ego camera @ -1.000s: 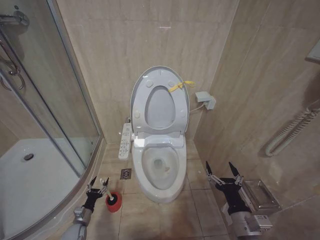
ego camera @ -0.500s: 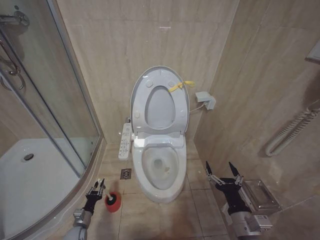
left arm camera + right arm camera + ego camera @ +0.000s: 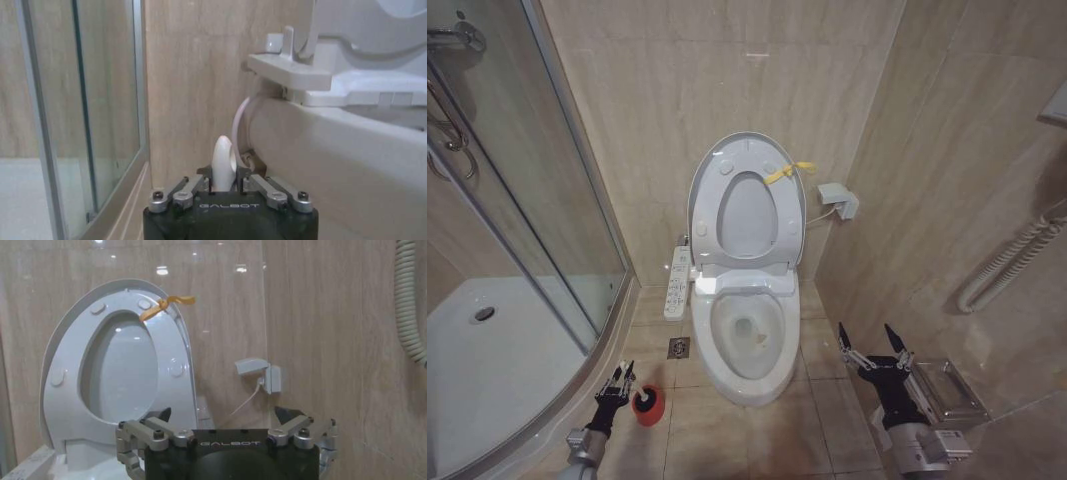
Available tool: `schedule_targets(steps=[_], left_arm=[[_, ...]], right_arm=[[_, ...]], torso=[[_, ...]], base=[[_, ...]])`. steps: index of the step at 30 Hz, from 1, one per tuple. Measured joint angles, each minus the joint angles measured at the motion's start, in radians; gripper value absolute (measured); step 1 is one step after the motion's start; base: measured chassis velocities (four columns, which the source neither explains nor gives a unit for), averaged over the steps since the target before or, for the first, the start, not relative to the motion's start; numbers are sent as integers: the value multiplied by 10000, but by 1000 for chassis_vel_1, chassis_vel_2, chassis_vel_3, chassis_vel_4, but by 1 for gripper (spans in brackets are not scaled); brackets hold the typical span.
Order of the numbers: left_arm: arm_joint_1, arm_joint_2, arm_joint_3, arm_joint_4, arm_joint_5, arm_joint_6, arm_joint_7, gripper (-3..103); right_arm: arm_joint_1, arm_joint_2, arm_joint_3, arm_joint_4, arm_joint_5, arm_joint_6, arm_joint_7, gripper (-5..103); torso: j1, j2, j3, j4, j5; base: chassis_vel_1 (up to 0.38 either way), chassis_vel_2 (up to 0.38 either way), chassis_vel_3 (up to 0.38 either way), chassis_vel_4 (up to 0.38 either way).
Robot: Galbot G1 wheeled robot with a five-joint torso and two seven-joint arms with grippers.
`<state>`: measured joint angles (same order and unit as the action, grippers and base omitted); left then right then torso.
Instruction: Open the toilet lid, clean the toilet bowl with a toilet brush, close the toilet lid, and flush.
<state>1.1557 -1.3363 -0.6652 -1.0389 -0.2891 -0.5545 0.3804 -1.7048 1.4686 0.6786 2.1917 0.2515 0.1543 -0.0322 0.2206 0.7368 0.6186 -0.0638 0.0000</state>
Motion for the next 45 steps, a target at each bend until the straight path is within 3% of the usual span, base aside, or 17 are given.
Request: schedule_targets(steps=[9,17,22,28,32,33,38,45], left_arm=[[460,27,-169,-584,-85,-83,176,23],[1214,152,-297,-1917,-189,-76,61,23],[1724,157,-319,-2962,-704,26,-100,23],[2537,257,-468,-4954,-1035,357,-184,23],[3760,176,-789,-7231,-1309,856,-498,23],[3760,176,-789,-7231,-1309,856,-498,23],[5497,-182,-1241,-10011,-1563,1593,-502,23],[6233,-35,-1518,-12173,-2205,2037,-326,23]], right_arm=[[0,0,0,0,0,0,0,100],[0,0,0,0,0,0,0,100],[0,0,0,0,0,1,0,100],[0,0,0,0,0,1,0,100],[0,0,-1,0,0,0,0,100],[0,0,-1,0,0,0,0,100],[0,0,0,0,0,0,-1,100],[0,0,0,0,0,0,0,100]], torso=[[0,0,0,-2,-1],[0,0,0,0,0],[0,0,0,-1,0],[2,0,0,-3,0],[2,0,0,0,0],[2,0,0,0,0],[1,1,0,1,0],[1,1,0,-1,2]], base=[[0,0,0,0],[0,0,0,0],[0,0,0,0],[0,0,0,0],[0,0,0,0],[0,0,0,0],[0,0,0,0],[0,0,0,0]])
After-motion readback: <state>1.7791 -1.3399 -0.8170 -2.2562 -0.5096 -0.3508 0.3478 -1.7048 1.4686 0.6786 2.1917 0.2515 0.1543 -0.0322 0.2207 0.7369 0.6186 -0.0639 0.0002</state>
